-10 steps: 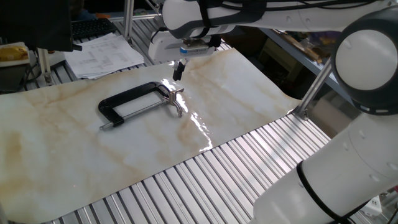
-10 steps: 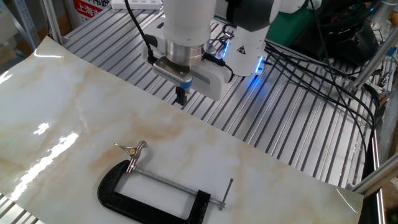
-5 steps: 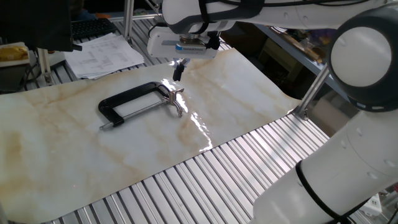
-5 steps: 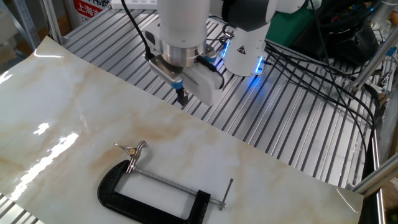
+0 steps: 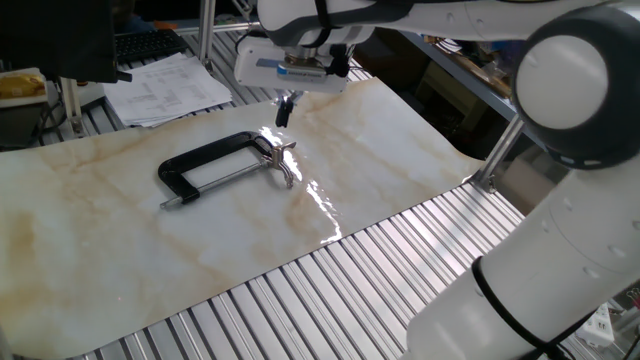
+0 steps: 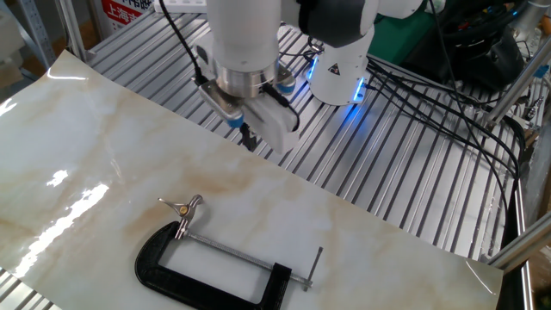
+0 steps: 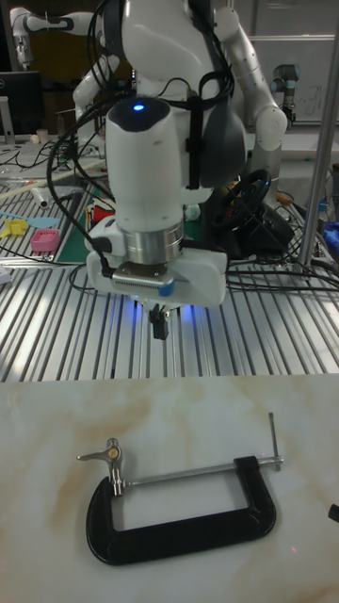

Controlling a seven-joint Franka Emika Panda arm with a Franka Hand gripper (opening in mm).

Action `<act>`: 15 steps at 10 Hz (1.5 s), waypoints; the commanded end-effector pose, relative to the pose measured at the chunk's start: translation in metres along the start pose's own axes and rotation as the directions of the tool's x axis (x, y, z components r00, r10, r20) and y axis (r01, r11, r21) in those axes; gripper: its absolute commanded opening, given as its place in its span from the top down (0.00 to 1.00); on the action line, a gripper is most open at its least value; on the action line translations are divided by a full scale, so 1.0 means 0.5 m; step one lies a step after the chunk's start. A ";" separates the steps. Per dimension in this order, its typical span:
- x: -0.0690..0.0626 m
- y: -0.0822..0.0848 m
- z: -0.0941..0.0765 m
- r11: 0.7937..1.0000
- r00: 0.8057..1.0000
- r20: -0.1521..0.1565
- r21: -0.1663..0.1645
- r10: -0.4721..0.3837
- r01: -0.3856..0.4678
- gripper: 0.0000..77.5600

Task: Turn off the water tap

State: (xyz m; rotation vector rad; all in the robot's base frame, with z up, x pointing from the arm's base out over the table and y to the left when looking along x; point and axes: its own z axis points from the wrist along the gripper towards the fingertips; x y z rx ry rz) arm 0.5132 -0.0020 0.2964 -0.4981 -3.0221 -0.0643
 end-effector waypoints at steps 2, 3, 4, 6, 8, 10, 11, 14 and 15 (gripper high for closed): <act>-0.050 -0.013 0.008 1.000 1.000 0.007 0.004 -0.028 0.028 1.00; -0.064 -0.018 0.014 0.999 0.999 0.011 0.002 -0.039 0.039 1.00; -0.068 -0.020 0.016 0.999 0.999 0.013 0.001 -0.040 0.040 1.00; -0.092 -0.030 0.024 0.999 0.999 0.016 0.002 -0.047 0.047 1.00; -0.102 -0.038 0.022 0.999 0.998 0.018 0.008 -0.054 0.054 1.00; -0.115 -0.045 0.020 0.998 0.998 0.035 0.028 -0.055 0.054 1.00; -0.116 -0.047 0.020 0.998 0.997 0.046 0.037 -0.056 0.054 1.00; -0.116 -0.048 0.020 0.998 0.997 0.052 0.035 -0.062 0.060 1.00; -0.116 -0.048 0.020 0.999 0.997 0.068 0.028 -0.035 0.033 1.00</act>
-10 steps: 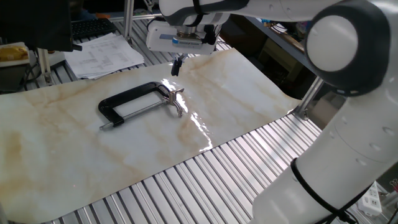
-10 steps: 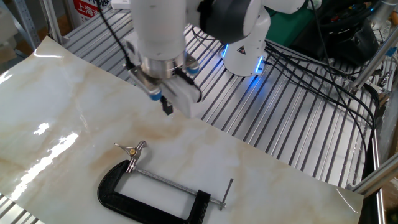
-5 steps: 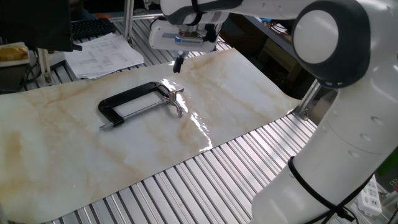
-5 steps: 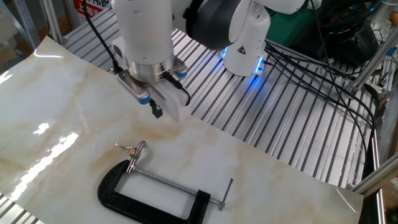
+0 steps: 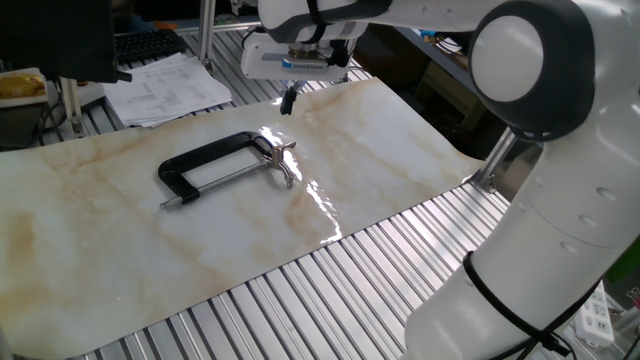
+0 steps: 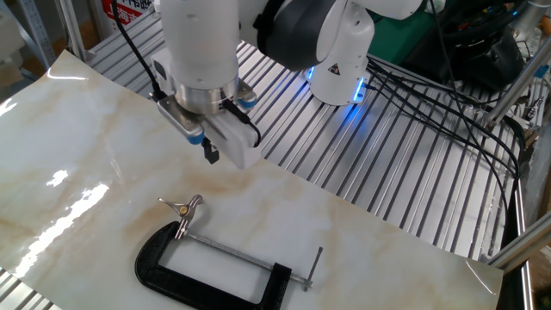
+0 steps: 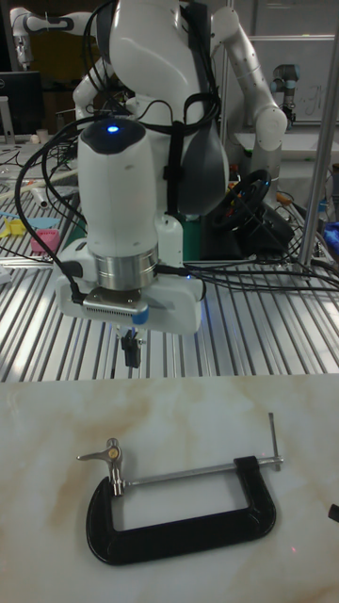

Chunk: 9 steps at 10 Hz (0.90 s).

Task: Turn off the water tap

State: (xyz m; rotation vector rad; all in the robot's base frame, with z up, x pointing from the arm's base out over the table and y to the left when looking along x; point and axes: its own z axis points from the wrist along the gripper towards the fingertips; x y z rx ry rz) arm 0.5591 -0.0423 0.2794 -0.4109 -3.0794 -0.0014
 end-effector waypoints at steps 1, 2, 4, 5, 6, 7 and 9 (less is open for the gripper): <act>-0.001 0.000 -0.003 0.999 0.999 0.018 -0.007 0.042 -0.042 1.00; -0.001 0.000 -0.003 0.998 0.998 0.007 -0.004 0.069 -0.069 1.00; -0.001 0.000 -0.003 0.992 0.992 -0.010 0.002 0.128 -0.128 1.00; -0.001 0.000 -0.003 0.992 0.992 -0.010 0.002 0.128 -0.128 1.00; -0.001 0.000 -0.003 0.984 0.984 -0.026 0.013 0.176 -0.175 1.00; -0.001 0.000 -0.003 0.983 0.982 -0.028 0.015 0.185 -0.184 1.00; -0.001 0.000 -0.003 0.984 0.984 -0.027 0.013 0.177 -0.177 1.00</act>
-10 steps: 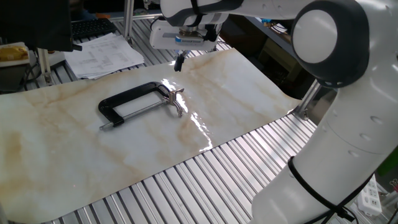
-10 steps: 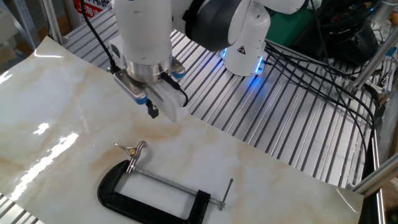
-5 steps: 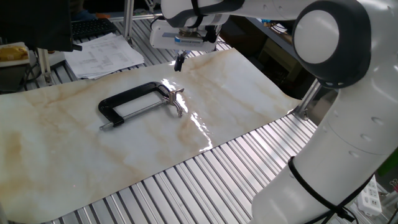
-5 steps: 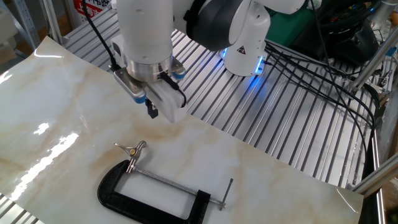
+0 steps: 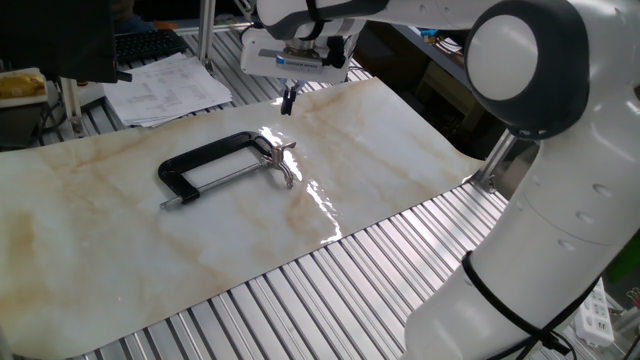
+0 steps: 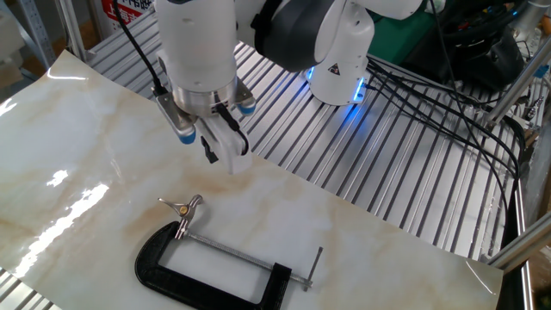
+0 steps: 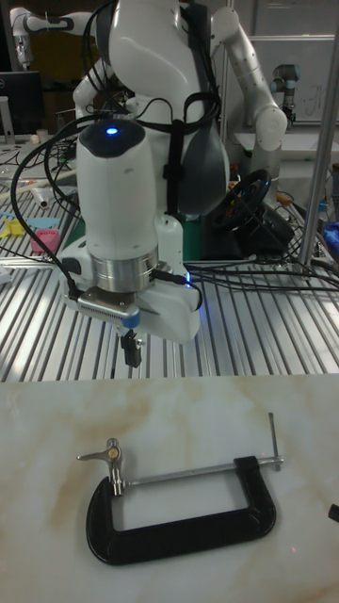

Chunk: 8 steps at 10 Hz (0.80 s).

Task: Turn off the water tap

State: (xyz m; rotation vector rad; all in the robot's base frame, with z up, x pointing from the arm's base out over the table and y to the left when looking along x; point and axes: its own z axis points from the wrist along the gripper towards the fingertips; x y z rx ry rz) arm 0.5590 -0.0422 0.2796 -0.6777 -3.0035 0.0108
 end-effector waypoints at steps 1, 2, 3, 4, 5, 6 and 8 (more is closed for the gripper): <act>-0.001 0.000 -0.003 1.000 1.000 0.002 -0.003 -0.013 0.013 1.00; -0.001 0.000 -0.003 1.000 1.000 0.001 -0.004 -0.021 0.021 1.00; -0.001 0.000 -0.003 1.000 1.000 0.000 -0.009 -0.019 0.019 1.00; -0.001 0.000 -0.003 1.000 1.000 -0.002 -0.011 -0.020 0.020 1.00; -0.002 0.000 -0.002 1.000 1.000 -0.004 -0.014 -0.013 0.013 1.00; -0.008 0.002 0.006 1.000 1.000 -0.002 -0.014 -0.013 0.013 1.00; -0.035 -0.005 0.023 0.999 1.000 0.004 -0.018 -0.028 0.028 1.00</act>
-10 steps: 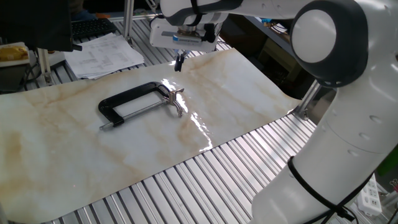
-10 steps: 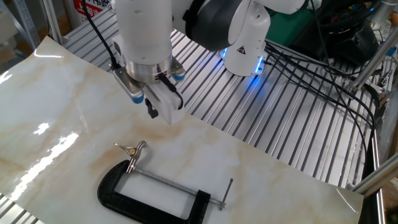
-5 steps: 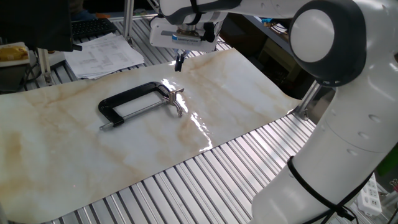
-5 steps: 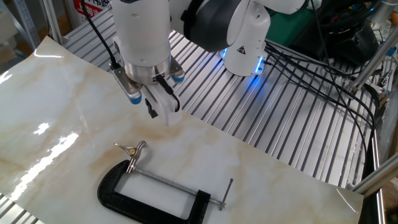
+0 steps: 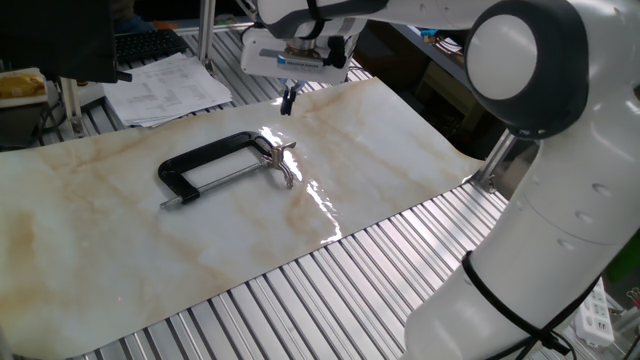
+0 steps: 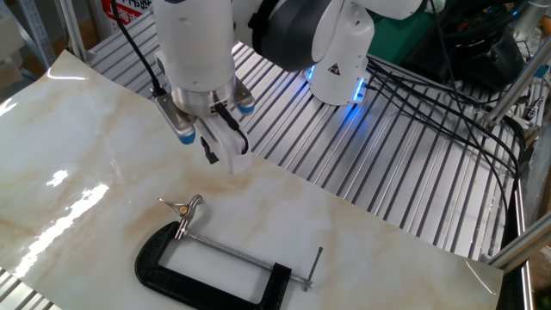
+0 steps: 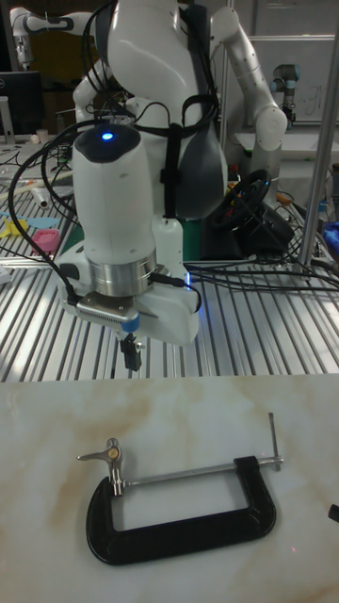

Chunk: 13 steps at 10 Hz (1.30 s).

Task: Turn off the water tap

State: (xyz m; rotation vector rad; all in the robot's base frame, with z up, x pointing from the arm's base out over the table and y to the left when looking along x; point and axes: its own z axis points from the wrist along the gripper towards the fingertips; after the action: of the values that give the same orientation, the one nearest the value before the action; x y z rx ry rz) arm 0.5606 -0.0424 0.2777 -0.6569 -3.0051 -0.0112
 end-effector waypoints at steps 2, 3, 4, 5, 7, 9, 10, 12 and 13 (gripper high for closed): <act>-0.067 -0.023 0.038 0.999 0.999 0.014 -0.003 -0.035 0.035 1.00; -0.089 -0.037 0.051 0.999 0.999 0.012 -0.005 -0.048 0.048 1.00; -0.105 -0.047 0.062 0.998 0.998 0.014 -0.007 -0.063 0.063 1.00; -0.105 -0.047 0.062 0.998 0.998 0.014 -0.007 -0.063 0.063 1.00; -0.139 -0.063 0.099 0.997 0.997 0.029 -0.011 -0.077 0.077 1.00; -0.146 -0.060 0.120 0.997 0.996 0.044 -0.015 -0.077 0.078 1.00; -0.151 -0.059 0.134 0.997 0.996 0.053 -0.018 -0.077 0.078 1.00; -0.165 -0.058 0.155 0.997 0.996 0.052 -0.017 -0.077 0.078 1.00; -0.171 -0.058 0.161 0.997 0.996 0.048 -0.016 -0.076 0.076 1.00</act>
State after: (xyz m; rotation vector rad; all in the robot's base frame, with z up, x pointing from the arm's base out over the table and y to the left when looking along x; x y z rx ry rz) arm 0.6135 -0.0996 0.1980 -0.5492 -3.0755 -0.0258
